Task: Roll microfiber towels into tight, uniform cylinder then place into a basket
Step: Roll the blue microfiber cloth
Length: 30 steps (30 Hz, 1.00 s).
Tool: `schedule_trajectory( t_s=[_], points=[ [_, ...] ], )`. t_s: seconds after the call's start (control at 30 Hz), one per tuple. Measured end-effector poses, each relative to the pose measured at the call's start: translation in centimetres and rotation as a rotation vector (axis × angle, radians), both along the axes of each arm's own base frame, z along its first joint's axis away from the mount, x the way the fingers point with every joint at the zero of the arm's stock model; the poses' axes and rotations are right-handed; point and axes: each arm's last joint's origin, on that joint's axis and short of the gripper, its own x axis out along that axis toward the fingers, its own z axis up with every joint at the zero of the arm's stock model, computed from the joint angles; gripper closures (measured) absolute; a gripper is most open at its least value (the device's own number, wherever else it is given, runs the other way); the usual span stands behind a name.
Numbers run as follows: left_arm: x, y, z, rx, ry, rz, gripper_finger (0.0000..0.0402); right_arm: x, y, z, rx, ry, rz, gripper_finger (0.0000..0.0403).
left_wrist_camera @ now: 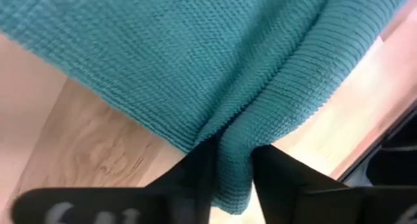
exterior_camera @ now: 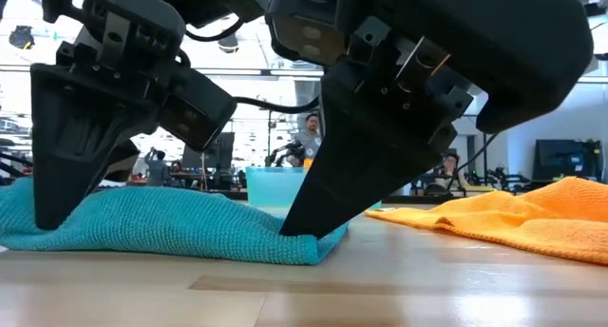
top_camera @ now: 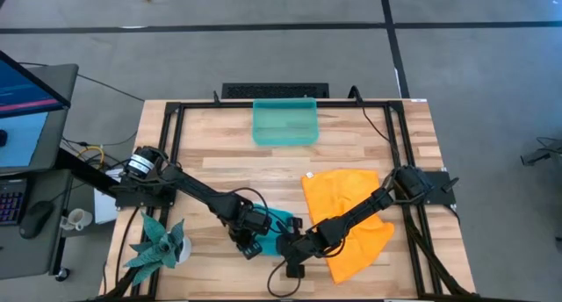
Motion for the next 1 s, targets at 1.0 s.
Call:
schedule_trajectory(
  t_s=[1.0],
  points=[
    [-5.3, -8.7, 6.5, 0.486, -0.674, -0.393, 0.026, -0.2, 0.2, -0.1, 0.002, 0.005, 0.013, 0.0332]
  ],
)
